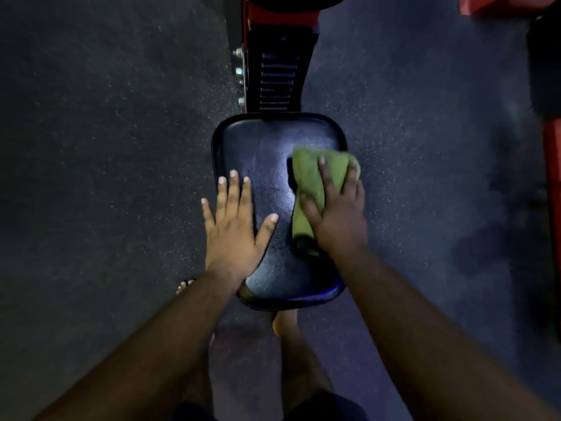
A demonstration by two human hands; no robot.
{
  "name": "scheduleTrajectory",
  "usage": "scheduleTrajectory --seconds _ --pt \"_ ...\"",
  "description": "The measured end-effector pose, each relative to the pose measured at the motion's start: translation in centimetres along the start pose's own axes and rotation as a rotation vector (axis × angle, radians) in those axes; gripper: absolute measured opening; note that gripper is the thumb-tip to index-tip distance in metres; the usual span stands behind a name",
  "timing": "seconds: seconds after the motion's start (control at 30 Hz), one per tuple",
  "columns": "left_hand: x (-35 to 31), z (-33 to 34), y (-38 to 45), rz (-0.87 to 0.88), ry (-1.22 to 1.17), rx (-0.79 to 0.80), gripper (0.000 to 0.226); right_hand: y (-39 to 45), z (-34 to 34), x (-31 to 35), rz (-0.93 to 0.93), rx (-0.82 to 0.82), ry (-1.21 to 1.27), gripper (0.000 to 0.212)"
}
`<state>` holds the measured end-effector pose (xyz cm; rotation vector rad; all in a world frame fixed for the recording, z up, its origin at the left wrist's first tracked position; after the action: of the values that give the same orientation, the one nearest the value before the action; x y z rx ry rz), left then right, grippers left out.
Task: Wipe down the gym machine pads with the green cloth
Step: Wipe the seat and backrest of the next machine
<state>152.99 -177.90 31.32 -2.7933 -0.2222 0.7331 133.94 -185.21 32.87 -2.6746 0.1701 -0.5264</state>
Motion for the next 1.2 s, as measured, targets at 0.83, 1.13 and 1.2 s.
scheduleTrajectory --seconds 0.83,1.13,1.2 --pt "0.0 0.0 0.1 0.024 -0.077 -0.070 0.079 -8.4 1.5 -1.1 -0.163 0.040 -0.302 0.076" --pt "0.5 0.1 -0.1 0.055 -0.178 -0.077 0.080 6.2 0.7 8.0 -0.171 -0.014 -0.332 0.072" --pt "0.4 -0.1 -0.4 0.043 -0.218 -0.059 0.081 0.7 1.5 5.8 -0.274 -0.034 -0.380 0.071"
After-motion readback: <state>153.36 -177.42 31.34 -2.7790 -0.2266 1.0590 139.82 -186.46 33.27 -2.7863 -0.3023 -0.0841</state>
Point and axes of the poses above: each hand's wrist, its own y-axis towards the middle knuckle, its own z-axis out of the palm, x = y × z, the point moved 2 cm from there along y, towards the middle knuckle, and after that the axes turned 3 degrees about z, right-handed, at the moved point
